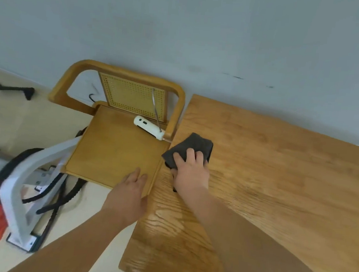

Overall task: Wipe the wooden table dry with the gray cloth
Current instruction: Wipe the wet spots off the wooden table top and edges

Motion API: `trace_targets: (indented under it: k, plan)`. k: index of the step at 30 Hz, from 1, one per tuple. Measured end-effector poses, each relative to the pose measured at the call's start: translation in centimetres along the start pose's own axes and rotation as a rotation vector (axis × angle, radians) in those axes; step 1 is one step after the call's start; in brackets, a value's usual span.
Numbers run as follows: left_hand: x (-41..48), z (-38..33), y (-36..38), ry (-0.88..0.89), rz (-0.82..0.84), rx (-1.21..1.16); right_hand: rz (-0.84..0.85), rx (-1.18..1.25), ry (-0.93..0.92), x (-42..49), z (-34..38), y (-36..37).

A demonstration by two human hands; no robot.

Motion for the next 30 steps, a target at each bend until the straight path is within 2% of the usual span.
trace_targets:
  k: [3, 8, 12, 15, 18, 20, 25, 30]
  plan:
    - [-0.8, 1.1, 0.2, -0.027, -0.010, -0.020, -0.037, 0.019, -0.007, 0.0, 1.9, 0.2]
    - [-1.7, 0.9, 0.8, -0.027, -0.018, -0.063, -0.109, 0.073, -0.245, -4.0, 3.9, 1.8]
    - [-1.9, -0.4, 1.2, 0.027, -0.016, -0.082, -0.154, 0.128, -0.200, -8.3, 2.2, 2.8]
    - [-2.2, -2.2, 2.0, 0.107, 0.003, -0.085, -0.122, 0.113, -0.164, -11.3, -0.6, 3.2]
    - [-3.1, -5.2, 3.7, 0.190, -0.001, -0.051, -0.028, 0.100, -0.077, -14.0, -5.7, 3.0]
    - [-4.0, -7.7, 5.2, 0.232, 0.012, -0.035, 0.032, 0.087, 0.050, -15.8, -10.0, 3.1]
    - [-6.7, -13.9, 10.1, 0.317, 0.114, -0.006, 0.045, 0.139, 0.380, -22.4, -19.4, 4.7]
    - [-10.5, -18.6, 14.9, 0.394, 0.170, 0.067, 0.065, 0.141, 0.542, -29.4, -21.0, 6.3]
Point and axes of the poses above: each hand's wrist, its own x-axis towards the middle knuckle, its own y-axis out of the palm, z = x × y, the point moved 2 cm from there along x, towards the middle knuckle, and after that the axes turned 12 degrees about -x, right-handed, at the moved point
